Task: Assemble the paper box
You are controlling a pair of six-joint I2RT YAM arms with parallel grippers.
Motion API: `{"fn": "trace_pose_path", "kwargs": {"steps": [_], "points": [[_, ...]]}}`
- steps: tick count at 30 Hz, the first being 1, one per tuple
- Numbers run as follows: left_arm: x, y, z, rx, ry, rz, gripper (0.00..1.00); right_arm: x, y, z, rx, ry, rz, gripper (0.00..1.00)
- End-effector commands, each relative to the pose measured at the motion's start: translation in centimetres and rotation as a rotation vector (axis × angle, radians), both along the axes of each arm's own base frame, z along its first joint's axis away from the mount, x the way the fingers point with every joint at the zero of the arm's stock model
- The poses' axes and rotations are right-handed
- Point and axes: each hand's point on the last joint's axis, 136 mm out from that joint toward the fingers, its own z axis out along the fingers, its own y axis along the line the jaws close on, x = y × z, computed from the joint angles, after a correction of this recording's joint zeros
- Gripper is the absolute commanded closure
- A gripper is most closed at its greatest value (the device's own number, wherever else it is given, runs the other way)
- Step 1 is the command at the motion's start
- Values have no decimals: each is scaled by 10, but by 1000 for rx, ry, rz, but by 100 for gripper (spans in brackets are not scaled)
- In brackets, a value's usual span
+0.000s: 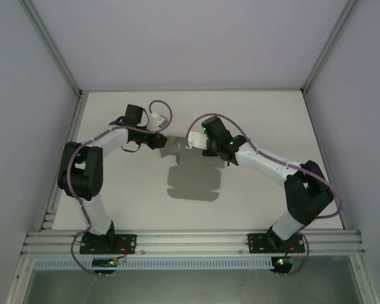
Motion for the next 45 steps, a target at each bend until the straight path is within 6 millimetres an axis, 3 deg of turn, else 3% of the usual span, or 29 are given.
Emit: {"fn": "trace_pose_path", "kwargs": {"steps": [1,6,12,18,21,23,30,36,39,43,45], "points": [[14,4,15,-3,-56,108,100,0,11,10,51,-18,-12,100],[-9,-21,29,-7,-87,85,100,6,9,-1,-14,-90,-88,100],[-42,-45,43,33,-114,83,100,10,20,5,22,-202,-86,100],[-57,-59,53,28,-107,140,100,17,18,5,44,-252,-109,100],[-49,-51,40,84,-130,194,100,22,22,11,75,-301,-97,100],[-33,-37,32,160,-159,272,100,28,22,20,98,-353,-88,100],[10,-16,29,148,-199,382,100,37,24,26,71,-423,23,100],[0,-20,6,125,-183,350,100,28,12,-7,-23,-464,55,100],[-9,-17,-5,117,-162,358,85,21,6,-29,-37,-419,36,100],[-17,-15,-17,122,-124,355,77,16,9,-38,-73,-443,53,100],[-17,-14,-17,118,-118,362,65,14,11,-41,-87,-439,70,100]]}}
